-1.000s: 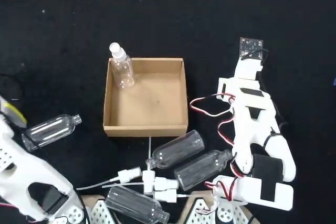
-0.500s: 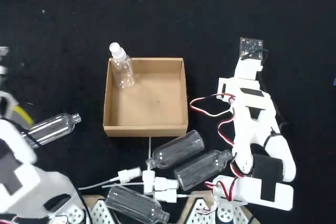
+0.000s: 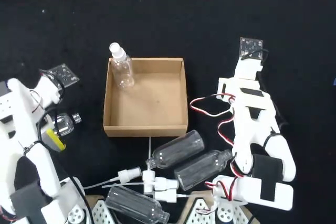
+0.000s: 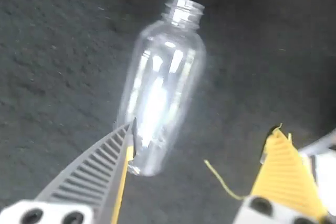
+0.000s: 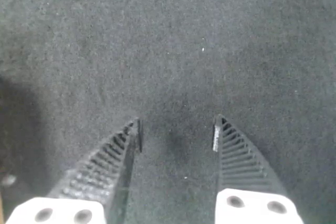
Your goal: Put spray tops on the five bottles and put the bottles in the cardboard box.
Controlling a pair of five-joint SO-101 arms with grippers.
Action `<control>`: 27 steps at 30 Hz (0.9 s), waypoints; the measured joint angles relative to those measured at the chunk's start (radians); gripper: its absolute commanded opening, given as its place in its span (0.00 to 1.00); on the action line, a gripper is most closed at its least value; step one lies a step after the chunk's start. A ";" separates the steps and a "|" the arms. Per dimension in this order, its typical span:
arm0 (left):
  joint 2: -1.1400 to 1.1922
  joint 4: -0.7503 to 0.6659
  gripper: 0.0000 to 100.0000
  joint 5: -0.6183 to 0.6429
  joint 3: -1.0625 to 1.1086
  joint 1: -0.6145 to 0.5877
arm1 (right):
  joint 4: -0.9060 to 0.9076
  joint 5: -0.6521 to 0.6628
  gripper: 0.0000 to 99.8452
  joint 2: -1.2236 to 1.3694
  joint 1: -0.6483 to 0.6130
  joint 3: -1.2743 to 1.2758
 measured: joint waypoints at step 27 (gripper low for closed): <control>0.080 -0.324 0.05 -0.009 0.252 -0.213 | 0.000 0.000 0.19 0.000 0.000 0.000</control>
